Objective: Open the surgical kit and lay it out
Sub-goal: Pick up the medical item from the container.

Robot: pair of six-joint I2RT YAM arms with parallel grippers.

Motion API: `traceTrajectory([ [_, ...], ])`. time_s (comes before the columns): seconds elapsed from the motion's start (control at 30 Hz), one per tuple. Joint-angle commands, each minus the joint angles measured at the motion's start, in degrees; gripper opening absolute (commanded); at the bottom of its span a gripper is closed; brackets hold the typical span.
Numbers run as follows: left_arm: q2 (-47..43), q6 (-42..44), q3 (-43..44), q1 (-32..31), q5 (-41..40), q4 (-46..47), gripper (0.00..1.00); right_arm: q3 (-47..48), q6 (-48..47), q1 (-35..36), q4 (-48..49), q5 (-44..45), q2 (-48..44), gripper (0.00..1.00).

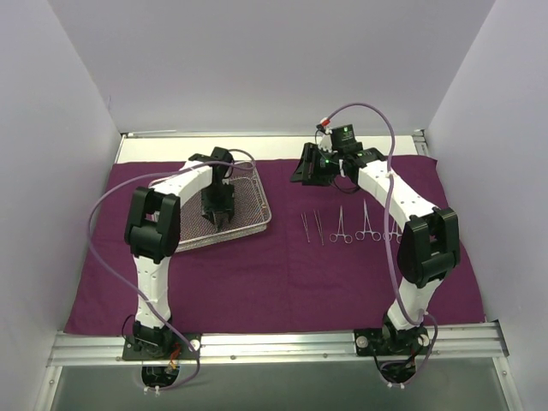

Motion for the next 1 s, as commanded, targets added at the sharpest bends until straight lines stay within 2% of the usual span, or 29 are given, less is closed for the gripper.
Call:
traceTrajectory([
  [0.0,0.9,-0.9,-1.0,-1.6,-1.7,-0.7,0.60,-0.2,-0.6,-0.3,1.1,-1.3,-2.3,0.46],
  [0.13,2.6,-2.8,-4.6,-1.5,-1.3,0.5,0.52,-0.1,-0.5,-0.3,1.3,-1.4,-2.1,0.46],
  [0.17,3.0,-2.8,-6.0,-1.4,-1.2,1.2,0.46,-0.1,-0.4,-0.3,1.3,-1.4,-2.3,0.46],
  [0.23,4.0,-2.4,-7.2,-0.8,-0.3,2.3,0.42,-0.2,-0.5,-0.3,1.3,-1.3,-2.6,0.46],
  [0.27,4.6,-2.2,-7.9,-0.6,0.2,3.0,0.36,-0.3,-0.5,-0.3,1.3,-1.3,-2.7,0.46],
  [0.43,6.2,-0.1,-8.8,1.1,4.3,5.3,0.22,-0.7,-0.7,-0.3,1.1,-0.9,-3.2,0.45],
  [0.53,6.0,1.1,-7.9,1.4,4.5,5.6,0.03,-0.9,-0.7,-0.3,0.9,-0.9,-3.4,0.45],
  [0.73,-3.1,1.1,-5.0,1.3,0.3,2.4,0.02,-0.9,-0.9,0.0,1.0,-0.7,-3.1,0.45],
  [0.87,-11.1,1.1,-3.8,1.4,1.7,1.3,0.02,-0.3,-0.9,0.7,1.1,-0.7,-2.0,0.45],
  [0.97,-13.2,1.5,-1.8,1.3,2.4,-0.9,0.02,0.5,-0.9,1.4,1.6,-0.7,-0.8,0.45],
])
